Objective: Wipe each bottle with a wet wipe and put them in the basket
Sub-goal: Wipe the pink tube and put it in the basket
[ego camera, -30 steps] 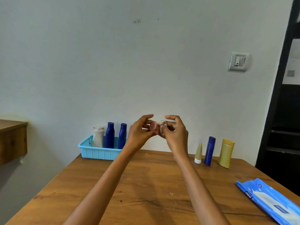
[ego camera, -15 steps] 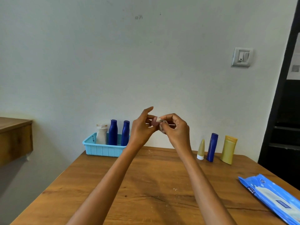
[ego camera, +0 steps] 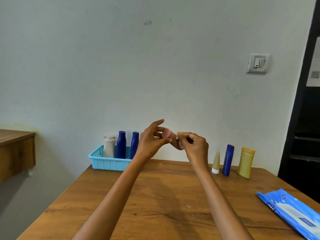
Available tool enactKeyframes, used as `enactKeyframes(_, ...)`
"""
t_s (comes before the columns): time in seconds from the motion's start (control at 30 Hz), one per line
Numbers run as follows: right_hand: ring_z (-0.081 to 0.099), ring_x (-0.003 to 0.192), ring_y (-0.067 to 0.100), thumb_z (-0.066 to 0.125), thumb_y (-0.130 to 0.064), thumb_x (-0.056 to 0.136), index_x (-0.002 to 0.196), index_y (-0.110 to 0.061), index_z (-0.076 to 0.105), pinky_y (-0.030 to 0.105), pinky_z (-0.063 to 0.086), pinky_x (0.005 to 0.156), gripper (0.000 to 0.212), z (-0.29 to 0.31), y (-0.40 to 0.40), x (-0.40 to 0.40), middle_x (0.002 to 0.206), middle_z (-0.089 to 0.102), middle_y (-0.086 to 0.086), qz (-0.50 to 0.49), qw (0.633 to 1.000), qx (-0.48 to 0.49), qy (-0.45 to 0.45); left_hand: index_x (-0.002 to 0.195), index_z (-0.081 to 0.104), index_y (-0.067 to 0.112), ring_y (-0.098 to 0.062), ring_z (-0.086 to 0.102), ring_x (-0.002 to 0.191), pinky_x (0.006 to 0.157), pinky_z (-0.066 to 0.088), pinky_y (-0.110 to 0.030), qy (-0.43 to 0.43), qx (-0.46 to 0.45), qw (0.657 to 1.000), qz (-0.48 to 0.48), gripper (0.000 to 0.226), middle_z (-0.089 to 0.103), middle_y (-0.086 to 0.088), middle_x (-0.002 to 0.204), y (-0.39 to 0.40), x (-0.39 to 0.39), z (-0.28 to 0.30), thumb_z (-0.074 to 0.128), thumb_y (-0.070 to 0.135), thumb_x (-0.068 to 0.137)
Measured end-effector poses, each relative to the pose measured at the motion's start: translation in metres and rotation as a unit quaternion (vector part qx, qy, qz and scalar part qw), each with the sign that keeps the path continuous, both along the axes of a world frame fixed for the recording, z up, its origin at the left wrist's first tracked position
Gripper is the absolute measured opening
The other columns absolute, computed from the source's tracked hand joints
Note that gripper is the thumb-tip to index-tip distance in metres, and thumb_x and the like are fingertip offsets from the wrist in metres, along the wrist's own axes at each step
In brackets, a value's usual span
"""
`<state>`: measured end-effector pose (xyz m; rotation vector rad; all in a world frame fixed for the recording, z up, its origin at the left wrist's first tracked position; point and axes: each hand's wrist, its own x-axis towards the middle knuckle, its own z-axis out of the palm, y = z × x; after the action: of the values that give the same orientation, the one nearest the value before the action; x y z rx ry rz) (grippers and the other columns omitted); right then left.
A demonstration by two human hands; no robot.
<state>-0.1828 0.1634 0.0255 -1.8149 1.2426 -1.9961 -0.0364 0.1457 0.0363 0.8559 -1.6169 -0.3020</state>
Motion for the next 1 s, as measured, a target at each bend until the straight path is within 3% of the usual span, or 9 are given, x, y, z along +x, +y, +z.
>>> enactKeyframes(0.13,0.059,0.094,0.003,0.064,-0.011,0.087,0.109,-0.011,0.069,0.004,0.047,0.075,0.022,0.007,0.002,0.005,0.105,0.069,-0.001,-0.005,1.0,-0.02,-0.002,0.124,0.058,0.014,-0.015,0.064,0.096,0.075,0.05,-0.012,-0.01,0.002,1.0,-0.003,0.05,0.065,-0.004,0.113,0.001,-0.003,-0.001,0.075,0.016,0.077)
enactKeyframes(0.23,0.064,0.09,0.003,0.064,-0.008,0.086,0.106,-0.011,0.07,0.011,0.052,0.076,0.021,0.014,0.008,0.013,0.1,0.068,-0.006,0.044,0.998,-0.051,0.013,0.118,0.063,0.011,-0.012,0.064,0.09,0.075,0.052,-0.012,0.016,-0.01,1.0,-0.006,0.043,0.068,-0.005,0.109,0.005,0.0,0.004,0.075,0.014,0.076)
enactKeyframes(0.43,0.061,0.082,0.001,0.065,-0.009,0.086,0.103,-0.008,0.071,0.002,0.046,0.065,0.018,-0.001,-0.003,0.006,0.099,0.07,0.004,0.013,1.0,0.001,-0.01,0.116,0.063,0.01,-0.011,0.062,0.086,0.069,0.049,-0.005,0.043,0.009,0.999,0.017,0.043,0.065,-0.001,0.106,0.007,0.009,0.002,0.076,0.014,0.075)
enactKeyframes(0.53,0.06,0.094,0.005,0.063,-0.011,0.087,0.106,-0.009,0.07,0.001,0.045,0.07,0.02,0.0,-0.009,0.002,0.106,0.07,0.003,-0.024,0.999,0.012,-0.036,0.114,0.064,0.011,-0.003,0.061,0.081,0.067,0.049,-0.004,0.041,0.033,0.999,0.006,0.041,0.063,0.003,0.1,0.005,0.005,-0.001,0.076,0.017,0.075)
enactKeyframes(0.63,0.06,0.092,0.002,0.064,-0.01,0.087,0.105,-0.01,0.07,0.003,0.047,0.074,0.019,0.006,-0.005,0.011,0.103,0.07,0.001,-0.027,0.999,-0.023,-0.021,0.11,0.064,0.014,0.0,0.06,0.081,0.065,0.048,-0.005,0.077,0.049,0.996,0.009,0.038,0.064,0.007,0.097,0.004,-0.001,-0.001,0.076,0.02,0.075)
enactKeyframes(0.8,0.062,0.088,0.005,0.066,-0.009,0.085,0.101,-0.013,0.07,0.01,0.051,0.076,0.017,0.003,0.001,0.03,0.097,0.067,-0.005,0.006,0.997,-0.077,0.024,0.104,0.065,0.018,-0.009,0.063,0.091,0.078,0.052,-0.019,0.196,0.071,0.978,0.013,0.034,0.067,0.005,0.096,0.003,0.0,0.003,0.078,0.022,0.073)
enactKeyframes(0.9,0.063,0.089,0.009,0.067,-0.01,0.084,0.104,-0.012,0.069,0.014,0.053,0.075,0.02,-0.003,-0.006,0.022,0.1,0.068,0.0,-0.01,0.998,-0.055,0.009,0.102,0.064,0.021,-0.014,0.063,0.096,0.086,0.053,-0.029,0.202,0.079,0.976,0.021,0.031,0.067,0.002,0.098,0.002,0.005,0.004,0.077,0.021,0.074)
enactKeyframes(1.0,0.061,0.091,0.008,0.065,-0.01,0.085,0.107,-0.012,0.067,0.006,0.047,0.07,0.022,-0.004,-0.012,0.005,0.102,0.068,0.002,-0.033,0.999,-0.014,-0.023,0.102,0.063,0.021,-0.012,0.061,0.094,0.082,0.053,-0.025,0.18,0.091,0.98,0.002,0.029,0.066,0.001,0.1,0.004,0.008,0.004,0.076,0.019,0.076)
